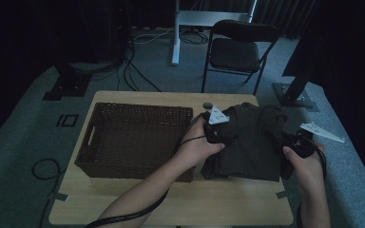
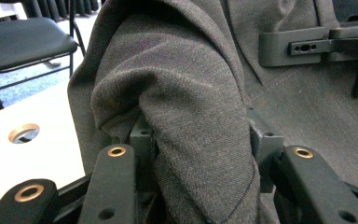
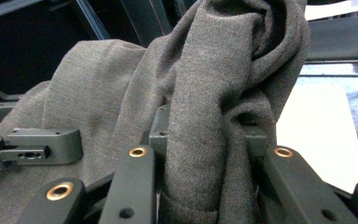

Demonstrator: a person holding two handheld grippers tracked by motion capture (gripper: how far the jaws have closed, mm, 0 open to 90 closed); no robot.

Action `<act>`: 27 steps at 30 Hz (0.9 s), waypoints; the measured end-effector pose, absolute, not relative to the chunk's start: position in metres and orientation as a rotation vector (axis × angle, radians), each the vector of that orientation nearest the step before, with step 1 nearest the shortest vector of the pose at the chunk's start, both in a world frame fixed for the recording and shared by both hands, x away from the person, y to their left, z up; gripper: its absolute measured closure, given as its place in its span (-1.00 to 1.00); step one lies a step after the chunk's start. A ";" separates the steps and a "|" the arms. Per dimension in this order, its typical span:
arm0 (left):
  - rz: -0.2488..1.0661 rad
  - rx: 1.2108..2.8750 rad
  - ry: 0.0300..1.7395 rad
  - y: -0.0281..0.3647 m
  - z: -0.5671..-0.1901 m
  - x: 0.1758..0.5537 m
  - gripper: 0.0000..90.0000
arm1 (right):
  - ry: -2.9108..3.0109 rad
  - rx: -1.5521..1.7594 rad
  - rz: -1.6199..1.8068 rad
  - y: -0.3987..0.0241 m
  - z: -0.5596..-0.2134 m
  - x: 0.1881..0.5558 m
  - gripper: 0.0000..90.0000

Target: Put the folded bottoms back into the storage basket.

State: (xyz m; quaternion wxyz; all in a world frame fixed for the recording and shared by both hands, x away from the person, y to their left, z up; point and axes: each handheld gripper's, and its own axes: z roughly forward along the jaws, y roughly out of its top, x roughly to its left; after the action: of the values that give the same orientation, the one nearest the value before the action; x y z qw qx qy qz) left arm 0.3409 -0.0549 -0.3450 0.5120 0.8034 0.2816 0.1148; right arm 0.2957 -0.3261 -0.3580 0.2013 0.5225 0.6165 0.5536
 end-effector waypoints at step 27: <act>0.383 1.881 0.748 0.045 -0.302 0.357 0.26 | 1.799 1.338 1.620 -0.233 -0.311 0.339 0.49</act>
State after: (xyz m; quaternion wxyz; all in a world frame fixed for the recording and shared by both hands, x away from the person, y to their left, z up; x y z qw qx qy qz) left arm 0.3571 0.0453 -0.3021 0.5146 0.7828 0.3114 0.1595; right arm 0.3391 -0.2332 -0.3109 0.1867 0.4753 0.6390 0.5752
